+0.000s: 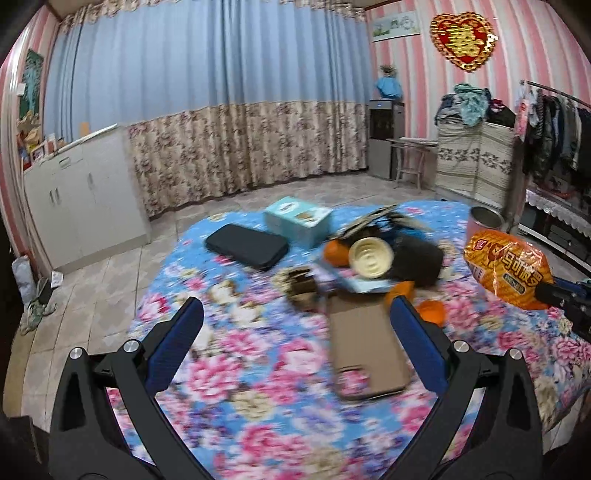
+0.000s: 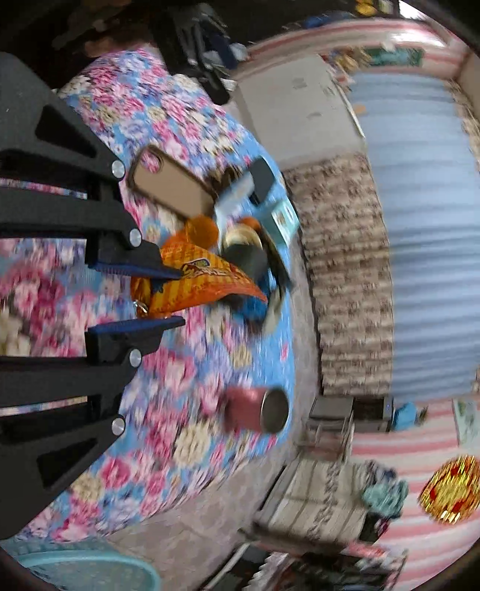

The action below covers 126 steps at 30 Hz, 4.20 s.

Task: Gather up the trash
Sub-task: 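Grasp the orange bowl with the left gripper while the right gripper holds the snack bag, then carry the bowl and bag to the blue basket and release both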

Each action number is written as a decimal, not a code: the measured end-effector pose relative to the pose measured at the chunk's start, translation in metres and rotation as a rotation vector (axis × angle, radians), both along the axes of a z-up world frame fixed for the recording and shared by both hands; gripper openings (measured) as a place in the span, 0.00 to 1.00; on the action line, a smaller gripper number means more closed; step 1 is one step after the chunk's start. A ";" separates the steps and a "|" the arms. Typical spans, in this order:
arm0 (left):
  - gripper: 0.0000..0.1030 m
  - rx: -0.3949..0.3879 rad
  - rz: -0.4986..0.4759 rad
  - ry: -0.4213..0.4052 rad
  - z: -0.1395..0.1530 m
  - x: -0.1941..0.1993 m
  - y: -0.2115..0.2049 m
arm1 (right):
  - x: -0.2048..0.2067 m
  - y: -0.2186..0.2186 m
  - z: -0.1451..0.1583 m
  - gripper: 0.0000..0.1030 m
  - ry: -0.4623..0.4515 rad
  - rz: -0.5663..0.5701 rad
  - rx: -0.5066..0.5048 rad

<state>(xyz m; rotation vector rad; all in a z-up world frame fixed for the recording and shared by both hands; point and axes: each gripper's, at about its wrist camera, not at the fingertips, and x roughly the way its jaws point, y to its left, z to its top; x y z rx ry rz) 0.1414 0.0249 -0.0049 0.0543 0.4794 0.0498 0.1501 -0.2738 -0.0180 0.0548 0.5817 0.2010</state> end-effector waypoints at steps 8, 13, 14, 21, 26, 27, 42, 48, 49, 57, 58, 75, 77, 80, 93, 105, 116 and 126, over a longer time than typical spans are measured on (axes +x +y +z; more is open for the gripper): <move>0.95 -0.102 -0.048 0.108 -0.033 0.037 -0.072 | 0.003 -0.056 -0.009 0.20 -0.010 -0.144 -0.035; 0.95 -0.058 -0.066 0.171 -0.058 0.055 -0.109 | 0.014 -0.078 -0.021 0.20 0.016 -0.184 0.020; 0.94 -0.049 -0.064 0.183 -0.062 0.059 -0.114 | 0.016 -0.079 -0.025 0.20 0.026 -0.183 0.024; 0.60 -0.072 -0.050 0.329 -0.084 0.096 -0.124 | 0.022 -0.090 -0.034 0.20 0.048 -0.188 0.119; 0.60 -0.087 -0.010 0.376 -0.091 0.109 -0.123 | 0.023 -0.091 -0.036 0.20 0.051 -0.183 0.137; 0.60 -0.083 -0.009 0.375 -0.091 0.111 -0.124 | 0.024 -0.090 -0.037 0.20 0.052 -0.182 0.139; 0.38 -0.042 -0.059 0.368 -0.084 0.095 -0.127 | 0.022 -0.087 -0.040 0.20 0.067 -0.187 0.120; 0.38 -0.034 -0.043 0.367 -0.085 0.085 -0.114 | 0.016 -0.086 -0.038 0.20 0.062 -0.191 0.126; 0.38 -0.052 -0.047 0.369 -0.084 0.082 -0.110 | 0.014 -0.085 -0.037 0.20 0.059 -0.189 0.124; 0.38 0.015 -0.105 0.273 -0.065 0.045 -0.096 | 0.012 -0.090 -0.037 0.20 0.055 -0.194 0.138; 0.38 0.015 -0.111 0.259 -0.062 0.042 -0.093 | 0.011 -0.090 -0.036 0.20 0.052 -0.195 0.141; 0.38 0.007 -0.225 0.110 0.007 0.021 -0.106 | -0.024 -0.109 0.013 0.20 -0.057 -0.197 0.150; 0.38 -0.005 -0.263 0.092 0.017 0.022 -0.126 | -0.035 -0.128 0.022 0.20 -0.064 -0.227 0.130; 0.38 -0.023 -0.339 0.079 0.028 0.022 -0.169 | -0.056 -0.166 0.031 0.20 -0.064 -0.295 0.117; 0.38 -0.027 -0.707 0.106 0.012 -0.013 -0.399 | -0.151 -0.318 0.029 0.20 0.030 -0.627 0.029; 0.38 0.019 -0.833 0.173 -0.027 -0.030 -0.500 | -0.178 -0.363 0.003 0.20 0.104 -0.703 0.059; 0.79 0.037 -0.772 0.143 -0.017 -0.010 -0.484 | -0.160 -0.363 -0.017 0.20 0.132 -0.696 0.088; 0.93 0.015 -0.681 0.094 0.005 0.007 -0.450 | -0.136 -0.355 -0.027 0.20 0.170 -0.677 0.070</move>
